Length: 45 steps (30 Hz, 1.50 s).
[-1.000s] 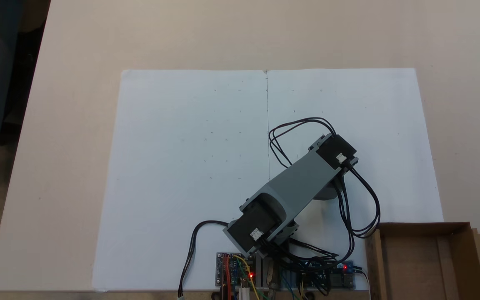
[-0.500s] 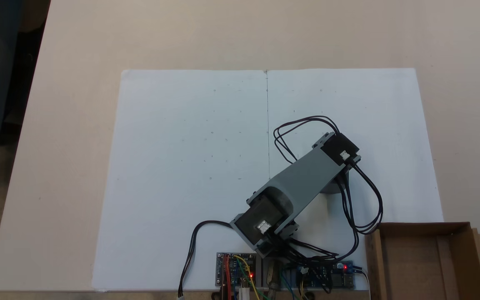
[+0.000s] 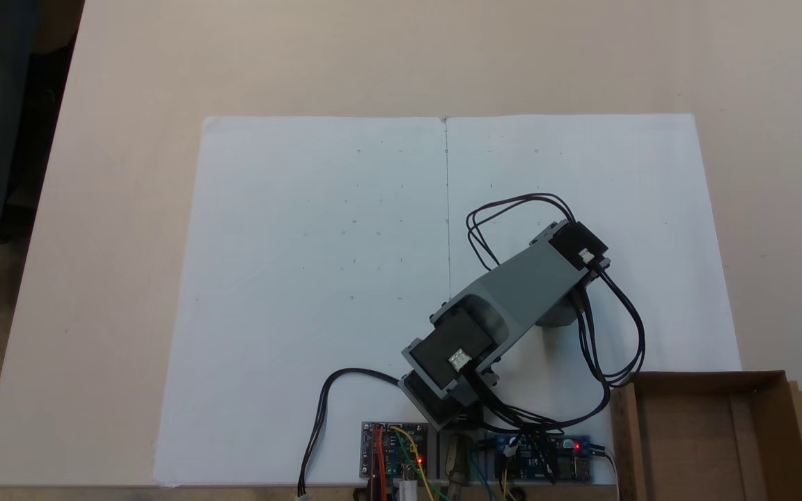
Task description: Grasp a green dice and put it in the bin.
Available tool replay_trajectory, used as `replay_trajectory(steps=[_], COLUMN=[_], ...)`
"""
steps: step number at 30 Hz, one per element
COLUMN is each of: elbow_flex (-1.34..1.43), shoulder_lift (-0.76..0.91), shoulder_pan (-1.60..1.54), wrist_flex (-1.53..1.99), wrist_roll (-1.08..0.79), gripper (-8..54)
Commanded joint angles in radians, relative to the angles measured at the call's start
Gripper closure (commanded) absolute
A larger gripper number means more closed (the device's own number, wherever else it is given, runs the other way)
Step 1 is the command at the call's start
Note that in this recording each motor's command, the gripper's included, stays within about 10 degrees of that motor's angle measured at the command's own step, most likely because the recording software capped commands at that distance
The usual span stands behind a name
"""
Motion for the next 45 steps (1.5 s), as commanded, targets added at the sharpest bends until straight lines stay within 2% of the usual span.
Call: replay_trajectory(steps=[1,21,28,32,35,42,44,45], elbow_flex=[-0.011,-0.003,0.011,0.029,0.046,0.058,0.061,0.063], shoulder_lift=[-0.005,-0.087,-0.087,-0.087,-0.087,-0.087,-0.086,-0.086], shoulder_pan=[0.017,0.018,0.020,0.020,0.020,0.020,0.020,0.020], wrist_flex=[-0.018,-0.124,-0.126,-0.126,-0.126,-0.166,-0.181,-0.183], wrist_roll=[-0.025,-0.025,-0.026,-0.026,-0.026,-0.025,-0.025,-0.025], gripper=[1.7,2.6,5.7,15.8,16.5,24.0,24.3,27.3])
